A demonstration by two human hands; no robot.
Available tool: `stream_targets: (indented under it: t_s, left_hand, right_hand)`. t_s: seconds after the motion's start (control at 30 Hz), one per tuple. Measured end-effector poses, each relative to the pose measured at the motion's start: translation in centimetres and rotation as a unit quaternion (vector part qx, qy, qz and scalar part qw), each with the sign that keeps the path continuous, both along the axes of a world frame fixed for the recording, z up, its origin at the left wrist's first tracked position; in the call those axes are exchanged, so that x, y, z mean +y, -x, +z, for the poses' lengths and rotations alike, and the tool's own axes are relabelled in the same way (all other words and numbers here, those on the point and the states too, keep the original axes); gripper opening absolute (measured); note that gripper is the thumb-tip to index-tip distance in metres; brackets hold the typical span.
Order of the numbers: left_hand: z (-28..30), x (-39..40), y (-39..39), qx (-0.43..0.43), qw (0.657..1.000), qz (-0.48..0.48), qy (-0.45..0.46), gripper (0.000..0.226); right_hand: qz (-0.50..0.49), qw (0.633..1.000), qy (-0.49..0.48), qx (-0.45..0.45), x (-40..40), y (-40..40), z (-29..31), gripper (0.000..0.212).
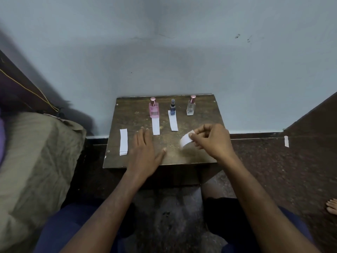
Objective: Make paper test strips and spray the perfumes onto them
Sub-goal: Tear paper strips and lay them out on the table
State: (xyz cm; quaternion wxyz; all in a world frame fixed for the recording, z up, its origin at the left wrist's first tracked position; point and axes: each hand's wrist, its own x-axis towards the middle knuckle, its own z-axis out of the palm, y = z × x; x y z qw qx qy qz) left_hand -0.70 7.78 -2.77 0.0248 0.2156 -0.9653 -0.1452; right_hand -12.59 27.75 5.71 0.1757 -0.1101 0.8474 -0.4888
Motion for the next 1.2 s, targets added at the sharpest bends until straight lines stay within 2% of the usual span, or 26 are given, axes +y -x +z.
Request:
stream_targets:
  t_s: [0.07, 0.13, 0.17, 0.2, 0.23, 0.27, 0.3, 0.33, 0.37, 0.4, 0.47, 0.5, 0.53, 0.6, 0.63, 0.67, 0.7, 0.77, 0.8, 0.83, 0.9, 0.93, 1.03, 1.1, 1.17, 1.2]
  left_hand:
    - [-1.2, 0.3, -0.3, -0.075, 0.997, 0.010, -0.027, 0.102]
    - [-1.8, 0.6, -0.4, -0.103, 0.994, 0.011, -0.028, 0.102]
    - [-1.9, 0.8, -0.4, -0.105, 0.994, 0.009, -0.021, 0.102]
    - [-1.8, 0.9, -0.3, -0.106, 0.994, 0.008, -0.015, 0.102]
    - [-1.7, 0.8, -0.3, -0.108, 0.994, 0.009, -0.014, 0.102]
    - [-1.7, 0.8, -0.2, -0.111, 0.994, 0.009, -0.017, 0.102]
    - [-1.7, 0.7, -0.2, -0.115, 0.993, 0.007, -0.020, 0.101]
    - [-1.8, 0.6, -0.1, -0.120, 0.992, 0.006, -0.023, 0.101]
    - [-1.8, 0.6, -0.1, -0.124, 0.992, 0.005, -0.024, 0.101]
    - [-1.7, 0.5, 0.0, -0.128, 0.991, 0.004, -0.026, 0.101]
    - [-1.7, 0.5, 0.1, -0.135, 0.990, 0.004, -0.030, 0.102]
    - [-1.7, 0.5, 0.1, -0.138, 0.990, 0.004, -0.031, 0.102]
    - [-1.6, 0.5, 0.2, -0.141, 0.990, 0.003, -0.031, 0.102]
    - [-1.6, 0.5, 0.2, -0.142, 0.989, 0.002, -0.034, 0.102]
    - [-1.6, 0.5, 0.2, -0.143, 0.989, 0.002, -0.035, 0.102]
    - [-1.6, 0.5, 0.2, -0.142, 0.989, 0.001, -0.036, 0.103]
    - [-1.6, 0.5, 0.3, -0.139, 0.990, 0.001, -0.037, 0.103]
    - [-1.4, 0.5, 0.2, -0.142, 0.989, 0.003, -0.043, 0.103]
    - [-1.3, 0.6, 0.2, -0.142, 0.989, 0.001, -0.044, 0.103]
    - [-1.1, 0.6, 0.2, -0.144, 0.988, -0.001, -0.047, 0.103]
    - [-0.6, 0.6, 0.3, -0.148, 0.987, 0.003, -0.060, 0.102]
    - [-0.2, 0.4, 0.4, -0.133, 0.989, 0.007, -0.071, 0.098]
    - [2.0, -0.1, 0.9, 0.034, 0.990, 0.025, -0.138, 0.048]
    - [4.0, 0.2, 1.2, 0.147, 0.939, 0.061, -0.305, 0.037]
    - [5.7, 0.8, 1.2, 0.158, 0.856, 0.059, -0.489, 0.043]
    - [6.1, 1.1, 1.2, 0.155, 0.835, 0.043, -0.526, 0.045]
  right_hand:
    - [0.042, 0.980, 0.178, -0.081, 0.1, 0.1, 1.4, 0.013]
    - [0.070, 0.867, 0.433, -0.239, -0.1, -0.2, 3.5, 0.015]
    - [0.082, 0.850, 0.459, -0.245, -0.1, -0.1, 3.6, 0.016]
    - [0.079, 0.893, 0.398, -0.195, -0.1, 0.0, 3.1, 0.016]
    - [0.068, 0.965, 0.236, -0.088, -0.1, 0.2, 2.2, 0.015]
    - [0.063, 0.997, 0.043, 0.029, 0.2, 0.4, 1.1, 0.014]
    - [0.061, 0.990, -0.076, 0.101, 0.4, 0.4, 0.3, 0.014]
    - [0.060, 0.989, -0.093, 0.101, 0.4, 0.4, 0.0, 0.014]
    - [0.066, 0.996, -0.016, 0.056, 0.5, 0.3, 0.3, 0.013]
    - [0.070, 0.989, 0.130, -0.027, 0.4, 0.2, 1.0, 0.012]
    - [0.081, 0.866, 0.440, -0.223, 0.3, 0.1, 2.9, 0.010]
    - [0.085, 0.824, 0.497, -0.259, 0.4, 0.2, 3.2, 0.011]
    - [0.082, 0.838, 0.475, -0.256, 0.2, 0.3, 3.1, 0.012]
    - [0.057, 0.973, 0.196, -0.108, 0.3, 0.3, 1.6, 0.013]
    - [0.042, 0.995, 0.086, -0.038, 0.4, 0.4, 1.0, 0.013]
    - [0.038, 0.996, 0.070, -0.040, 0.5, 0.4, 0.8, 0.012]
    - [0.045, 0.986, 0.135, -0.090, 0.6, 0.4, 1.1, 0.011]
    - [0.055, 0.898, 0.364, -0.243, 0.3, 0.5, 2.6, 0.008]
    - [0.053, 0.864, 0.424, -0.266, 0.4, 0.7, 2.8, 0.006]
    - [0.052, 0.874, 0.414, -0.250, 0.3, 0.9, 2.7, 0.004]
    - [0.052, 0.970, 0.216, -0.098, 0.3, 0.8, 1.6, 0.004]
    - [0.047, 0.990, 0.130, -0.024, 0.4, 0.6, 1.0, 0.006]
    - [0.016, 0.989, 0.144, -0.009, 0.4, 0.7, 0.2, 0.009]
    - [0.022, 0.983, 0.180, -0.011, 0.3, 0.9, 0.4, 0.010]
    - [0.046, 0.977, 0.207, -0.025, 0.0, 0.9, 0.3, 0.010]
    - [0.058, 0.974, 0.214, -0.036, -0.1, 0.7, 0.3, 0.011]
